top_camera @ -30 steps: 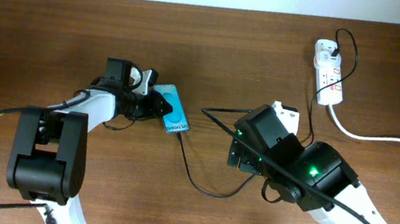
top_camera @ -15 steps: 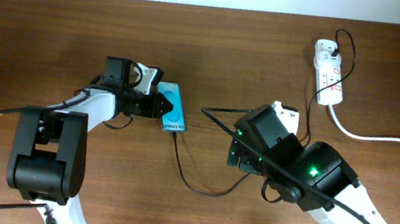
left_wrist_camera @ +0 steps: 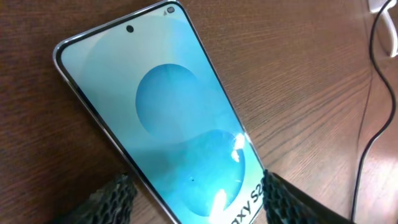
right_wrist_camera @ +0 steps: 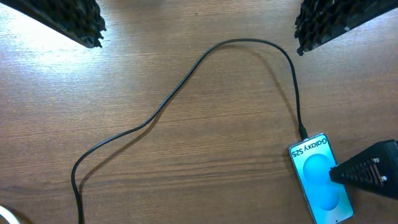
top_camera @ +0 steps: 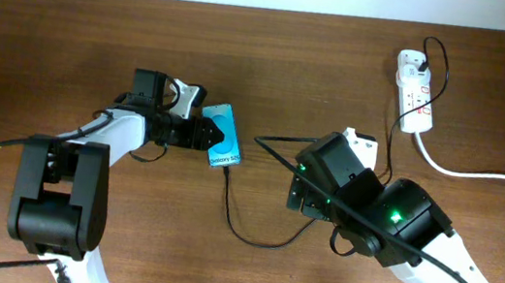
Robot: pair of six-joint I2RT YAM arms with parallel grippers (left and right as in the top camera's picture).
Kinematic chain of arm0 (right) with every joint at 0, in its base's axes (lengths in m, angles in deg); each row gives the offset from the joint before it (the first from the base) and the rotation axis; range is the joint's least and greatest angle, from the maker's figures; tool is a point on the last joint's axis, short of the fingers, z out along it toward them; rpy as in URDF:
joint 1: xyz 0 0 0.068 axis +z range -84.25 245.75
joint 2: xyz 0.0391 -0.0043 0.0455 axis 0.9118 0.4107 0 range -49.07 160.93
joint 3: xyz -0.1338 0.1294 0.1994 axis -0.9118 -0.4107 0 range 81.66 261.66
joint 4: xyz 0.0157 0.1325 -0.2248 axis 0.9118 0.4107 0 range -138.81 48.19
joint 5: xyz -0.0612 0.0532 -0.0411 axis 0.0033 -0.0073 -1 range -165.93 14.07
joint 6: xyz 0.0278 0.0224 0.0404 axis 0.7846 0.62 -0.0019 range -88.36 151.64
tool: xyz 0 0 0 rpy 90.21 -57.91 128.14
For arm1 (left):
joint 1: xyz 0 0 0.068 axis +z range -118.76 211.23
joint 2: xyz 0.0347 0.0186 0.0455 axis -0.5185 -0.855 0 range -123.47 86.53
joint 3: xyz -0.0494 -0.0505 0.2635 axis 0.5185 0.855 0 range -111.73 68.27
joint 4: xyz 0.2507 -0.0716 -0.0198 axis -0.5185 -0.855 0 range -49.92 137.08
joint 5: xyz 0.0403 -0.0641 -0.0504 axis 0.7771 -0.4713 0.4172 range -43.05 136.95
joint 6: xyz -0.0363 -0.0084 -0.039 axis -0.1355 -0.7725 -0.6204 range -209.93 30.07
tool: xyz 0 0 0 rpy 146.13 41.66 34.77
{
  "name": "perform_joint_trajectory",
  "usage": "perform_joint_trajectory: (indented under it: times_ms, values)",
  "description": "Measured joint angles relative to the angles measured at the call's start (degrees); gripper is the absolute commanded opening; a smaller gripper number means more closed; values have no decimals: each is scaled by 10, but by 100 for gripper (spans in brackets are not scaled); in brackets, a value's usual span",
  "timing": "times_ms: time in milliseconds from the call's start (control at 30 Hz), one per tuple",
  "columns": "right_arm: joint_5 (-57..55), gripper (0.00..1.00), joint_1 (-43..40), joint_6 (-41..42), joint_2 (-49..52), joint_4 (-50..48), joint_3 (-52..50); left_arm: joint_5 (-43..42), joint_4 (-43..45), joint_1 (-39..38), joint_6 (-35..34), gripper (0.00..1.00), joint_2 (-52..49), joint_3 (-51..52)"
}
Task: Plug charger to phone and switch on socket
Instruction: 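Lower the phone flat onto the table with the left gripper, then open the left gripper and retract it toward the front left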
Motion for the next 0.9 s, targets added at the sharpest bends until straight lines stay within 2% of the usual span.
perform_joint_trajectory:
  times_ms: [233,267,333,400,433,533,700,800,900]
  values:
    - [0,98,0,0,0,0,0,-4,-14,2,-47,72,1,-3]
    - [0,98,0,0,0,0,0,-11,-17,3,-49,74,1,-3]
    - [0,98,0,0,0,0,0,-25,-41,4,-54,89,5,-3]
    - [-1,98,0,0,0,-1,0,-27,-72,4,-57,96,21,0]
    - [-5,98,0,0,1,0,0,-23,-94,4,-62,100,49,4]
    - [-13,98,0,-1,1,0,-1,17,-168,3,-46,99,157,4]
    - [-15,98,0,-1,2,0,-1,156,-320,3,-31,99,384,5]
    - [-15,98,0,-1,2,2,-2,208,-376,3,-31,99,534,6]
    - [-15,98,0,-2,2,8,-2,253,-432,3,-29,100,618,7]
